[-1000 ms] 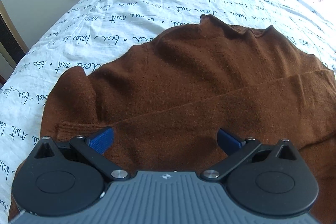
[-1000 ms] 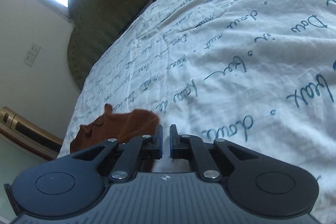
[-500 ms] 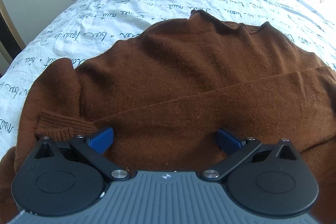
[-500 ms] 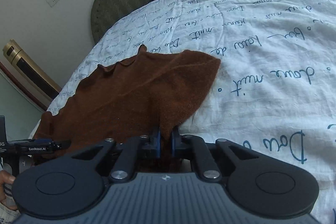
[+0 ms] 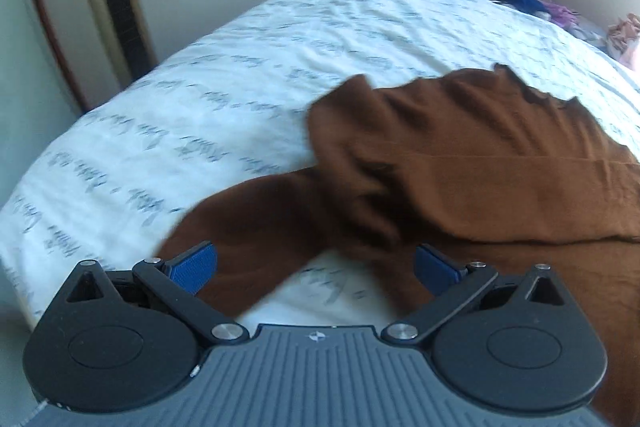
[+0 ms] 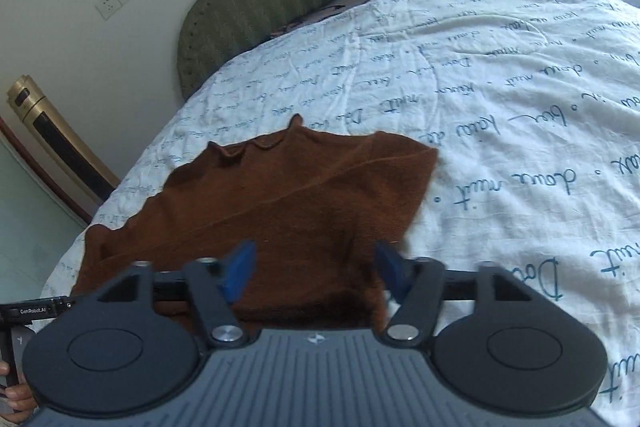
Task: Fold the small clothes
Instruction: 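Move the left gripper to the other sleeve cuff and grasp it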
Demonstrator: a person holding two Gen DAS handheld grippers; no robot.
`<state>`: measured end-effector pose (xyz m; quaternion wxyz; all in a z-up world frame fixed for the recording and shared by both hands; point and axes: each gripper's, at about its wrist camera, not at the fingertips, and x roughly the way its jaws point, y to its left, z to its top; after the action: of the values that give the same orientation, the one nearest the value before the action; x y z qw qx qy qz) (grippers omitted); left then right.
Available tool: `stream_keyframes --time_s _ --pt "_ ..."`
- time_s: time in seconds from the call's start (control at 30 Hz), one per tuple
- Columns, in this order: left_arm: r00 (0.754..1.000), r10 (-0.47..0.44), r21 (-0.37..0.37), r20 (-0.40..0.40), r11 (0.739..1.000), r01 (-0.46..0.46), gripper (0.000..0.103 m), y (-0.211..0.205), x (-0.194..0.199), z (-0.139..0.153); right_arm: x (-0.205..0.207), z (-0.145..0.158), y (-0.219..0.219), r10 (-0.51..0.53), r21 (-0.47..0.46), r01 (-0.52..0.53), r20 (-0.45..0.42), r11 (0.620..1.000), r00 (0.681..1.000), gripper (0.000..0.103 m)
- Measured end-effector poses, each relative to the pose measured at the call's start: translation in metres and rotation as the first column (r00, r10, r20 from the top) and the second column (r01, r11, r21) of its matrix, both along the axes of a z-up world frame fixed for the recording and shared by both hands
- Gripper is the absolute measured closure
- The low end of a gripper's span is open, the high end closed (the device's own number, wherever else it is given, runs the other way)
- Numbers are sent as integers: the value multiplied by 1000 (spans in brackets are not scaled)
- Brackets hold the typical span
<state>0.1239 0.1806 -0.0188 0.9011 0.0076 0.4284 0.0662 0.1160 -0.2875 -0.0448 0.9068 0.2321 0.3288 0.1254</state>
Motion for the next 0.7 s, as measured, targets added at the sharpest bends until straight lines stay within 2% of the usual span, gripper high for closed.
stream_keyframes --time_s 0.1,0.2,0.3,0.37,0.43,0.47,0.6,0.7 --pt "994 106 -29 9 994 -105 0 54 -21 7 -3 12 29 60 -33 -59 45 998 997 9" --pt "988 156 -133 -11 979 -156 0 102 -26 5 -2 17 61 117 -56 -114 67 992 991 9" --pt "985 169 -298 -42 939 -173 0 141 -24 -5 1 14 87 170 -44 -168 44 985 985 9" --pt "988 143 -418 -51 896 -151 0 159 -23 -16 1 11 99 190 -49 -188 33 981 981 9" --pt "987 148 -497 -68 852 -162 0 169 -25 -24 -2 9 107 204 -55 -203 29 978 978 9" --pt "987 144 -522 -71 838 -159 0 172 -25 -26 -3 8 109 209 -52 -207 24 977 978 9" --pt "993 92 -566 -70 816 -116 3 172 -27 -24 -8 6 110 210 -38 -209 12 977 978 9" --pt "995 64 -606 -79 789 -99 16 170 -28 -26 -10 7 108 208 -24 -208 9 978 978 9"
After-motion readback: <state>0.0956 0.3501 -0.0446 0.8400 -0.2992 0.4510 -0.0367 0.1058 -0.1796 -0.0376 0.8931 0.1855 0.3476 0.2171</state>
